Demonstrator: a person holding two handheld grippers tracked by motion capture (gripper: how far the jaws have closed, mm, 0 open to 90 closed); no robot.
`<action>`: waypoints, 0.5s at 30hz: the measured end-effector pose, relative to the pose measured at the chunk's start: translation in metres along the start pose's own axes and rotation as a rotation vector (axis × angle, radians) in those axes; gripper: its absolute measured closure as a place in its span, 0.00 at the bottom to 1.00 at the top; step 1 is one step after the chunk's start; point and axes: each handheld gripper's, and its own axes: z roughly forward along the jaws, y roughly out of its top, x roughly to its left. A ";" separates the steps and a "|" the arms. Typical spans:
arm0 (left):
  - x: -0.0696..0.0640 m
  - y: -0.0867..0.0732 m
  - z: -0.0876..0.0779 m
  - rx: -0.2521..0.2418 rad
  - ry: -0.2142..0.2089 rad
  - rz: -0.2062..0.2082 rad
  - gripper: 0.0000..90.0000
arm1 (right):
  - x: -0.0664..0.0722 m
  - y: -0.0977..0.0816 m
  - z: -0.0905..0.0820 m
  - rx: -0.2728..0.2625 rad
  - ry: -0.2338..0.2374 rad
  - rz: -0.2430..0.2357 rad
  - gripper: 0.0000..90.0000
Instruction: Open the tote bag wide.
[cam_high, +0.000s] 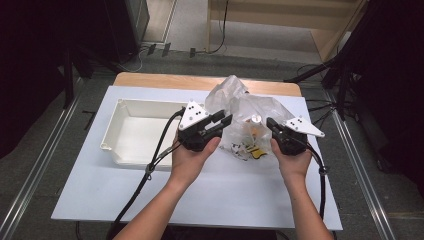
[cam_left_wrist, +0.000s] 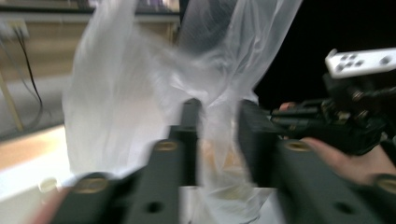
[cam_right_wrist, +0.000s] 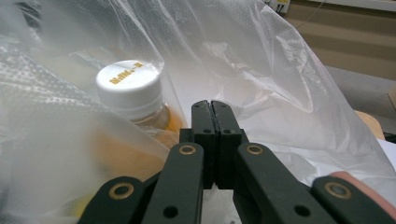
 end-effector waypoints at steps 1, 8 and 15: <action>0.002 -0.002 0.001 0.008 0.006 -0.010 0.98 | -0.001 0.000 0.000 -0.001 -0.003 0.001 1.00; 0.020 -0.042 0.014 0.110 0.064 -0.067 1.00 | -0.009 -0.006 0.008 0.045 -0.014 0.017 1.00; 0.018 -0.083 0.016 0.189 0.069 -0.101 1.00 | -0.014 -0.019 0.019 0.098 -0.033 0.052 1.00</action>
